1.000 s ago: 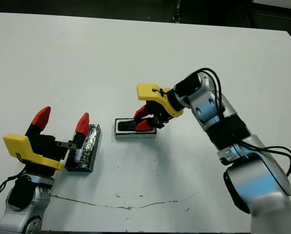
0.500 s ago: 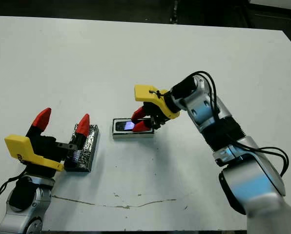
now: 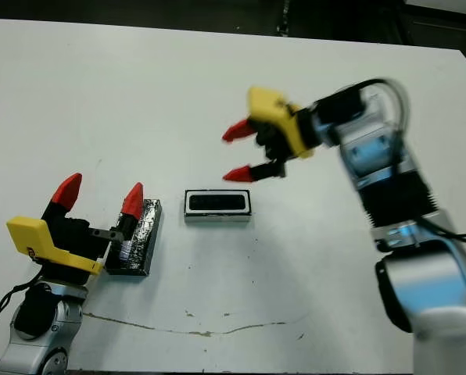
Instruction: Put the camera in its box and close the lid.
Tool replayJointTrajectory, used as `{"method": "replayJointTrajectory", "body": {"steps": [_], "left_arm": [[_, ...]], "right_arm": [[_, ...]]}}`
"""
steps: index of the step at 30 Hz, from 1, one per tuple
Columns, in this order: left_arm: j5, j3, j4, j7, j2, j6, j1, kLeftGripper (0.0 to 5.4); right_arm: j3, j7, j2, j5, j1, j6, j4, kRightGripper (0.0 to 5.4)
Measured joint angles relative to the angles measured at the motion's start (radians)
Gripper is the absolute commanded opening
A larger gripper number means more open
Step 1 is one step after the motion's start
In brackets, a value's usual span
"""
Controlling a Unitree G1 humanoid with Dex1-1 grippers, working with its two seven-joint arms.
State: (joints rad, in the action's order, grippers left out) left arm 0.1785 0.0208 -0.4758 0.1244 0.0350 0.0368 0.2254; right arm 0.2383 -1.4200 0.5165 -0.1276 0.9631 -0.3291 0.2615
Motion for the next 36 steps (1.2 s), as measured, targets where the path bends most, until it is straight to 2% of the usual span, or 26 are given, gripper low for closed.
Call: {"method": "replayJointTrajectory", "body": {"steps": [3,5,9,12,15,17,19,22,27,32,36], "left_arm": [[-0.002,0.000,-0.001,0.000,0.001,0.002,-0.002,5.40],[-0.002,-0.001,-0.002,0.000,0.002,0.003,-0.003,5.40],[0.004,-0.005,-0.005,0.000,0.005,0.009,-0.010,5.40],[0.006,-0.011,-0.009,0.002,0.012,0.021,-0.014,5.40],[0.003,-0.016,-0.022,0.005,0.029,0.050,-0.021,5.40],[-0.009,-0.018,-0.039,0.004,0.051,0.089,-0.023,5.40],[0.002,-0.025,-0.071,0.006,0.074,0.167,-0.026,5.40],[0.078,-0.058,-0.142,0.012,0.107,0.336,-0.037,5.40],[0.173,-0.103,-0.275,-0.044,0.137,0.639,-0.105,5.40],[0.252,-0.133,-0.374,-0.142,0.101,0.922,-0.174,5.40],[0.329,-0.186,-0.395,-0.184,0.042,1.106,-0.228,5.40]], "right_arm": [[-0.071,0.002,0.050,-0.055,-0.007,-0.007,-0.046,5.34],[-0.130,0.016,0.080,-0.101,-0.041,-0.015,-0.088,5.37],[-0.260,0.104,0.109,-0.214,-0.191,-0.111,-0.199,5.37],[-0.363,0.258,0.090,-0.282,-0.358,-0.195,-0.325,5.37],[-0.436,0.453,0.011,-0.294,-0.559,-0.191,-0.495,5.09],[-0.456,0.573,-0.069,-0.284,-0.702,-0.134,-0.588,4.75],[-0.446,0.659,-0.149,-0.249,-0.827,-0.040,-0.636,4.46],[-0.394,0.738,-0.230,-0.195,-0.976,0.098,-0.665,4.03],[-0.296,0.804,-0.296,-0.127,-1.111,0.254,-0.668,3.30],[-0.220,0.854,-0.316,-0.072,-1.155,0.310,-0.668,2.60],[-0.187,0.892,-0.317,-0.032,-1.164,0.340,-0.669,1.97]]}}
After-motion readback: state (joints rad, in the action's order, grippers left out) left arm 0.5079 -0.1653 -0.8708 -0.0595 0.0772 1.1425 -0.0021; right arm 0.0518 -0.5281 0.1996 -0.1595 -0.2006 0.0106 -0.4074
